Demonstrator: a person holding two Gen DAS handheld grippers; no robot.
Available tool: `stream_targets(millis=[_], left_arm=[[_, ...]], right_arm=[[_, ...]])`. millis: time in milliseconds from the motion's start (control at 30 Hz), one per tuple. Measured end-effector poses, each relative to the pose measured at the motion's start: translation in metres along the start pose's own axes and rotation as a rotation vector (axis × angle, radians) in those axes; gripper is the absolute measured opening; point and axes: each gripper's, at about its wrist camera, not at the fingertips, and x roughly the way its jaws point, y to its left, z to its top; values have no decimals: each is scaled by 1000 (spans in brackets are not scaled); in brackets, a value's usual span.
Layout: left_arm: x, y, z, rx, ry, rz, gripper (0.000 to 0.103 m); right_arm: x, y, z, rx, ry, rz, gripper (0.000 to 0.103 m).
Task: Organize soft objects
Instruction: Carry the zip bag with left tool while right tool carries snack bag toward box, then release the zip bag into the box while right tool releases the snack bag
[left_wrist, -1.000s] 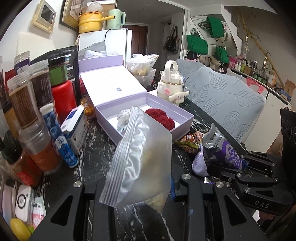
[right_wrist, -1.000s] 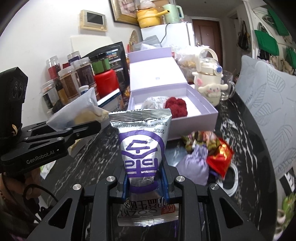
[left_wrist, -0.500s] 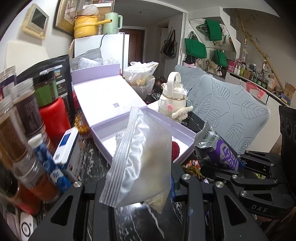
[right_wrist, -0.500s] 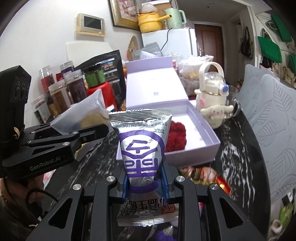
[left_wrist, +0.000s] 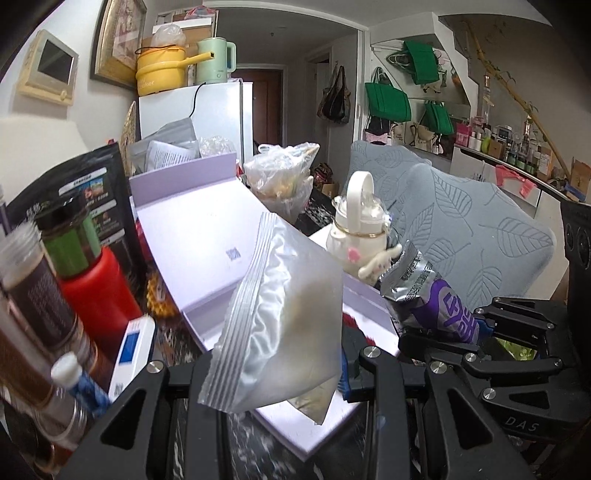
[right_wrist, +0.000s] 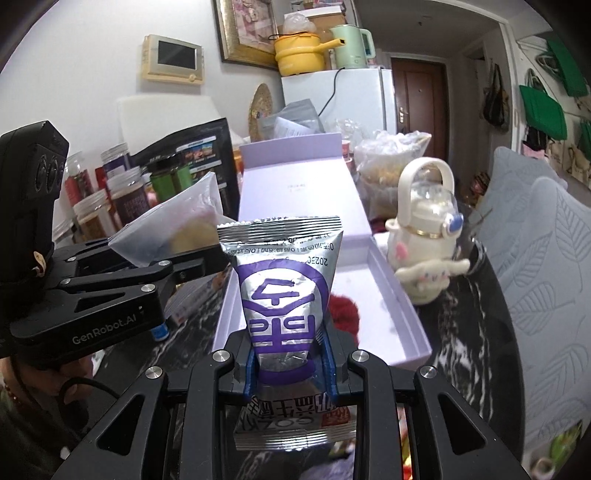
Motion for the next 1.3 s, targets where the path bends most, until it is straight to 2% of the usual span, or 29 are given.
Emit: stream_targets(millis=[333,700,967,1300], left_arm=[[27,11,32,-1,-32,0,32],[62,19,59,-5,-38,7,32],[90,31,58,-20,8,14,32],[125,43,44,-35,107,29,32]], right_arm=[[25,-24,35,-1,1,-22,27],[57,-47,58,-9,19,-83,27],[79,-55,60,-11,40,-106,27],[113,-57,50,-22,114,-119,27]])
